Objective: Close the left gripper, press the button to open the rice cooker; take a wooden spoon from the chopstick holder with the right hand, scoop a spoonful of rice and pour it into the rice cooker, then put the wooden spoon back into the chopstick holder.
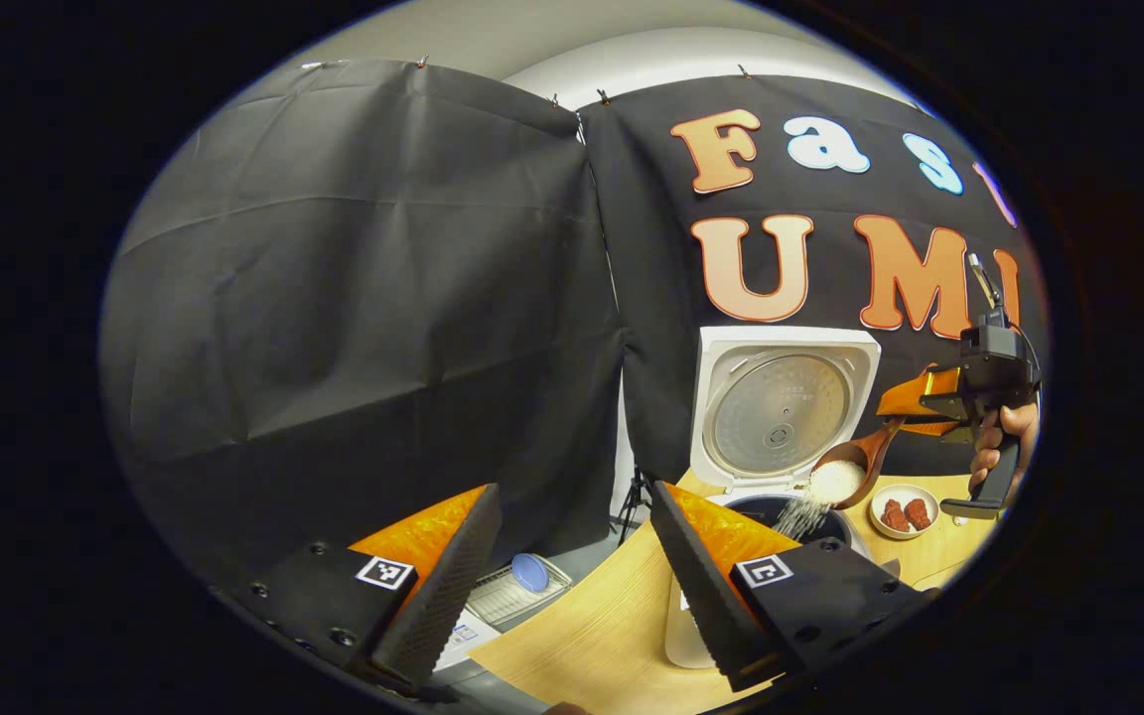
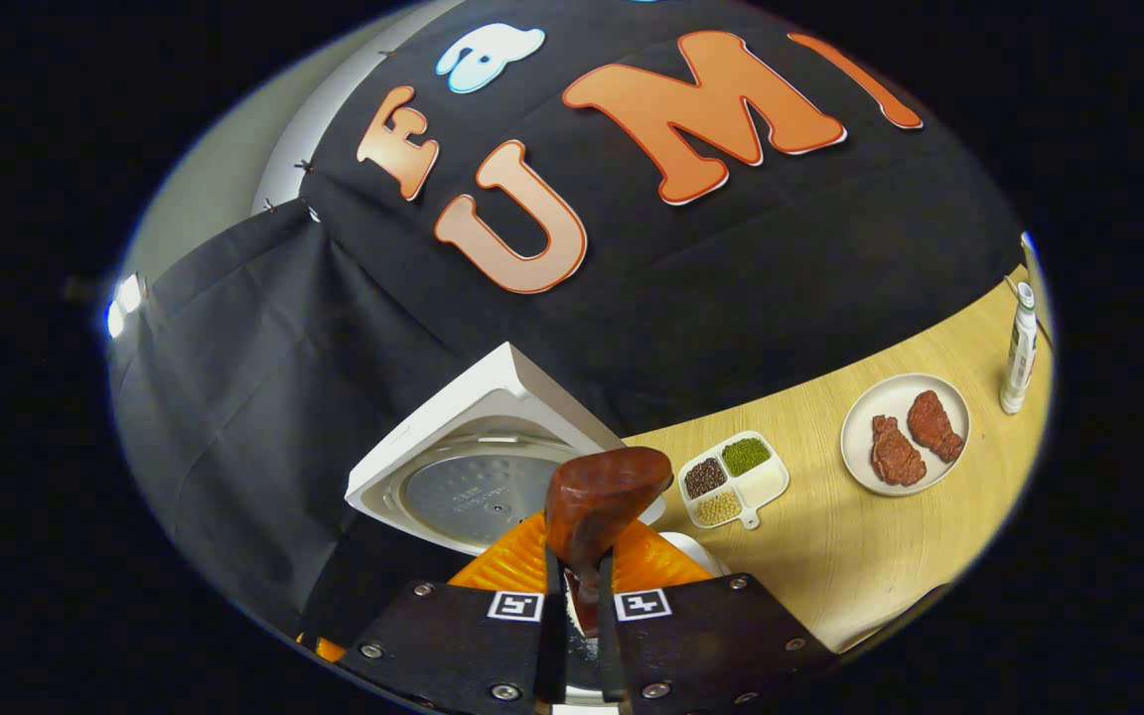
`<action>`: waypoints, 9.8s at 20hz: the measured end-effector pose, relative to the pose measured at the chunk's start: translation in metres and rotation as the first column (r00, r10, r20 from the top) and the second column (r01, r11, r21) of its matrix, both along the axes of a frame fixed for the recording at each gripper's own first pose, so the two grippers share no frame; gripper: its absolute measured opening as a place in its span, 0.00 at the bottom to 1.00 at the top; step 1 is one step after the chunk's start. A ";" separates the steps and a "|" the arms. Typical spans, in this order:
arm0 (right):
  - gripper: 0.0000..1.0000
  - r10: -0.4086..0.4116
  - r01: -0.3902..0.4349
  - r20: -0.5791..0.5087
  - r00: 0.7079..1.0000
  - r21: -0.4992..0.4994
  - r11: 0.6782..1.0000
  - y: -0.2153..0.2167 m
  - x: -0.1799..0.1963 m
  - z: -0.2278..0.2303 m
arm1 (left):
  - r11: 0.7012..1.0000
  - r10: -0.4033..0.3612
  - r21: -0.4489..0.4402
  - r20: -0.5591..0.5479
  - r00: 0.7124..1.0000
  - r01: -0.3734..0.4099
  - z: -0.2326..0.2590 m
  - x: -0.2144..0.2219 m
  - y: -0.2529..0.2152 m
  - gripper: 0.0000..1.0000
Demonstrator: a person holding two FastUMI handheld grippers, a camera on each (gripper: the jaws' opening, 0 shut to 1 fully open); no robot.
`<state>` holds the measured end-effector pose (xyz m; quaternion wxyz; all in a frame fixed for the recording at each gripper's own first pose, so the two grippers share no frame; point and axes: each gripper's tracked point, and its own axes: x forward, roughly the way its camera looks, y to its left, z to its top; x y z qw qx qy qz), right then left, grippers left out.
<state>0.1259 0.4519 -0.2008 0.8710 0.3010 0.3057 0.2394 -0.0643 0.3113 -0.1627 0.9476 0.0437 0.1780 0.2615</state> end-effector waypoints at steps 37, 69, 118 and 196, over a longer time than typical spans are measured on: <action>0.12 0.432 -0.158 0.672 0.602 -0.429 0.889 0.033 -0.083 0.114 | 1.000 -0.019 0.025 -0.013 1.000 0.019 0.002 -0.011 -0.024 1.00; 0.12 -0.195 0.328 0.311 0.930 -0.467 0.821 -0.396 -0.130 -0.022 | 0.949 -0.314 0.037 0.018 0.949 0.313 0.021 0.065 -0.209 1.00; 0.88 -0.650 0.663 0.213 0.729 -0.457 0.593 -0.569 -0.233 -0.034 | 0.970 -0.216 -0.094 0.086 0.973 0.224 0.075 0.310 -0.110 1.00; 0.91 -0.110 0.414 0.682 0.723 -0.299 0.860 -0.323 -0.095 0.163 | 0.874 -0.485 0.138 0.317 0.815 0.467 0.137 0.079 -0.299 0.97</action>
